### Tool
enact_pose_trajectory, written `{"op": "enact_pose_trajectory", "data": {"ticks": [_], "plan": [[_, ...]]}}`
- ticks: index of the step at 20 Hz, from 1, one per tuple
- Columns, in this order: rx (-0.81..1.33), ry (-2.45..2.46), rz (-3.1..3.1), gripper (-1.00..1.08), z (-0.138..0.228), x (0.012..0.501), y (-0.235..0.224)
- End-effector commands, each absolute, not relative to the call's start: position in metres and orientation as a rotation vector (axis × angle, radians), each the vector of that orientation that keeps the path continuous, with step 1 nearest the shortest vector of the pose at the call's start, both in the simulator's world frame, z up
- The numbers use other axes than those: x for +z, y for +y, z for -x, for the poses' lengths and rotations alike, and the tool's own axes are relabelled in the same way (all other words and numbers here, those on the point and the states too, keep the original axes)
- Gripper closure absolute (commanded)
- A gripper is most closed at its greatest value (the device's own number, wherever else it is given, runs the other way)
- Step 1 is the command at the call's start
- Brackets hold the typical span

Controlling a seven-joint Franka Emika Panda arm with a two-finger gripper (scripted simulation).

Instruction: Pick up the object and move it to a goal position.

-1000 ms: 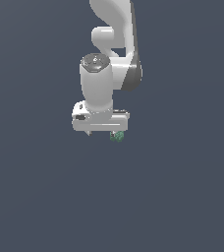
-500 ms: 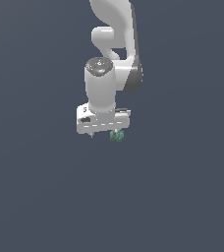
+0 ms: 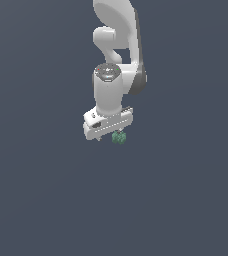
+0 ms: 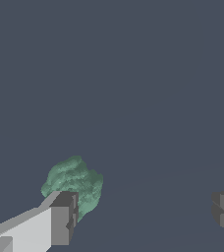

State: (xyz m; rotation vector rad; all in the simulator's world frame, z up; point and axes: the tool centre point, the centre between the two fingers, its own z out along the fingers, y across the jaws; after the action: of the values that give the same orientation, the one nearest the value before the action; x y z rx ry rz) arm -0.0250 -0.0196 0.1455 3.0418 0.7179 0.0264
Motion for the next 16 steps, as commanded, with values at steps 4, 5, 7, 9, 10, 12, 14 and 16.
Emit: {"op": "enact_pose_trajectory", "data": {"ticks": [4,5,7,9,10,12,14,16], "plan": [[0.018,0.974,-2.971,-0.92,0.036,0.134,-0.011],[0.016,1.02,-2.956,-0.92,0.038,0.132,-0.009],[0.013,1.11,-2.924,-0.92,0.043,0.129,-0.006],[0.011,1.2,-2.889,-0.92,0.047,0.125,-0.002],[0.01,1.245,-2.871,-0.92,0.049,0.123,-0.001],[0.008,1.333,-2.832,-0.92,0.054,0.119,0.003],[0.006,1.42,-2.791,-0.92,0.058,0.116,0.006],[0.004,1.507,-2.747,-0.92,0.063,0.112,0.009]]}}
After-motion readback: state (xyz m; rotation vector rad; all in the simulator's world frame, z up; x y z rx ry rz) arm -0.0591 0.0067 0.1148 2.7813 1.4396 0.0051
